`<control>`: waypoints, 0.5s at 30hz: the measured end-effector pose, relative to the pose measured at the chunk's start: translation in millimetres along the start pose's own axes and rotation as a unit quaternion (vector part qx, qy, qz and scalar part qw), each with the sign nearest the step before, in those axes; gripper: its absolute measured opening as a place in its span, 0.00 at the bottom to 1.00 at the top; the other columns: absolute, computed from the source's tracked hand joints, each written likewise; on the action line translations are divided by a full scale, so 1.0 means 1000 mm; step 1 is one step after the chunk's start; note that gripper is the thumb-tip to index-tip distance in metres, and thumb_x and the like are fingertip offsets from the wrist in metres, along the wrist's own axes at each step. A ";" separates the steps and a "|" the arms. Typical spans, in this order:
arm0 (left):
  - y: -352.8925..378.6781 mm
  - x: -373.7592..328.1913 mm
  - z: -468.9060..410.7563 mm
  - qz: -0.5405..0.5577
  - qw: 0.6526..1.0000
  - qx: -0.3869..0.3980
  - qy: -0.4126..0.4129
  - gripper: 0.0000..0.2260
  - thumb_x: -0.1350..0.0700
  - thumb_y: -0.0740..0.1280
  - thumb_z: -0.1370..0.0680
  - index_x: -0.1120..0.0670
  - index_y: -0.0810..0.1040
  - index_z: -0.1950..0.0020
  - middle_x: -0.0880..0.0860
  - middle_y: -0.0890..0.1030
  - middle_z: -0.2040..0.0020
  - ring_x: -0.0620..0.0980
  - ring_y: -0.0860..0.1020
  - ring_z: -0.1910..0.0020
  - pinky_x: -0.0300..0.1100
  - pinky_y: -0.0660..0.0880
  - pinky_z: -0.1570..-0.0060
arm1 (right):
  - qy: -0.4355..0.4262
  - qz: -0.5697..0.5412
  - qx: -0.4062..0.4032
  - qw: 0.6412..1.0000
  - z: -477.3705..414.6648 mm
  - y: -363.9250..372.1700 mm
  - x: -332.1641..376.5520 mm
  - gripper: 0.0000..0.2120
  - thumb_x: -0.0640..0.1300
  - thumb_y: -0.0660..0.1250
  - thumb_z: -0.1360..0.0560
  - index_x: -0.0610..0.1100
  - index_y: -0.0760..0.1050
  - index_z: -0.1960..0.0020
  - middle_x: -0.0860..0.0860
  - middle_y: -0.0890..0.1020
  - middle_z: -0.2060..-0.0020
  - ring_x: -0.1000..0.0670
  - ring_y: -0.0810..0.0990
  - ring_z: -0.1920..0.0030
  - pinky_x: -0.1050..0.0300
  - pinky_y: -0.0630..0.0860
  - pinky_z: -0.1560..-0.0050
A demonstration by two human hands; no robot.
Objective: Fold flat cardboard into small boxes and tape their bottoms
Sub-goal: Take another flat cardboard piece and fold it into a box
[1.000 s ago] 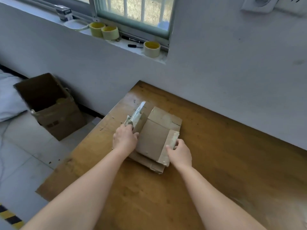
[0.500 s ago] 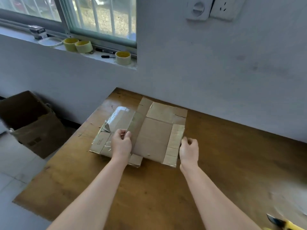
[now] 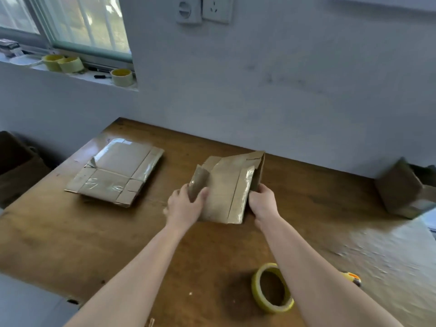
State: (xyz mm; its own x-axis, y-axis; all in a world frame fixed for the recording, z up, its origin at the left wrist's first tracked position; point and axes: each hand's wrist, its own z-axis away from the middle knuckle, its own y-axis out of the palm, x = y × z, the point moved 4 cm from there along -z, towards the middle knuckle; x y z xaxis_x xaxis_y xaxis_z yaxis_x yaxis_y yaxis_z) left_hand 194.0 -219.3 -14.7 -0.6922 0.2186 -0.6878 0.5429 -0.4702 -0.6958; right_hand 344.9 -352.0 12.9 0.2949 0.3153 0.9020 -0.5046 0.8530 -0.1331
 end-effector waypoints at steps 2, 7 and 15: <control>0.008 -0.029 0.021 -0.050 0.996 0.010 0.069 0.45 0.24 0.45 0.31 0.51 0.55 0.22 0.53 0.55 0.22 0.53 0.50 0.23 0.60 0.46 0.27 | -0.010 0.003 -0.024 1.000 0.001 -0.017 -0.001 0.09 0.38 0.65 0.25 0.46 0.78 0.46 0.48 0.84 0.56 0.46 0.82 0.53 0.50 0.81 0.49; 0.039 -0.070 0.050 -0.075 0.968 0.109 0.215 0.51 0.19 0.42 0.37 0.48 0.52 0.22 0.49 0.48 0.21 0.51 0.46 0.22 0.58 0.45 0.25 | -0.048 0.027 -0.076 0.996 0.008 -0.041 -0.001 0.07 0.40 0.62 0.24 0.49 0.76 0.48 0.51 0.83 0.55 0.48 0.81 0.53 0.52 0.80 0.53; 0.038 -0.081 0.052 -0.025 0.990 0.013 0.138 0.06 0.59 0.59 0.22 0.53 0.69 0.59 0.50 0.74 0.60 0.50 0.72 0.64 0.39 0.61 0.73 | -0.021 0.067 -0.089 0.994 0.017 -0.066 -0.014 0.11 0.43 0.67 0.31 0.48 0.77 0.49 0.47 0.83 0.55 0.45 0.82 0.54 0.44 0.82 0.51</control>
State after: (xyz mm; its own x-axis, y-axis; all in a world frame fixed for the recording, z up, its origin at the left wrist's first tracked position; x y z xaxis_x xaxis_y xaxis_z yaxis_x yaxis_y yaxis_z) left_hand 245.8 -299.2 25.2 -0.5598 0.4661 -0.6851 0.4960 -0.4739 -0.7276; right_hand 360.5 -419.6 16.1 0.1989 0.4170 0.8869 -0.3846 0.8656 -0.3207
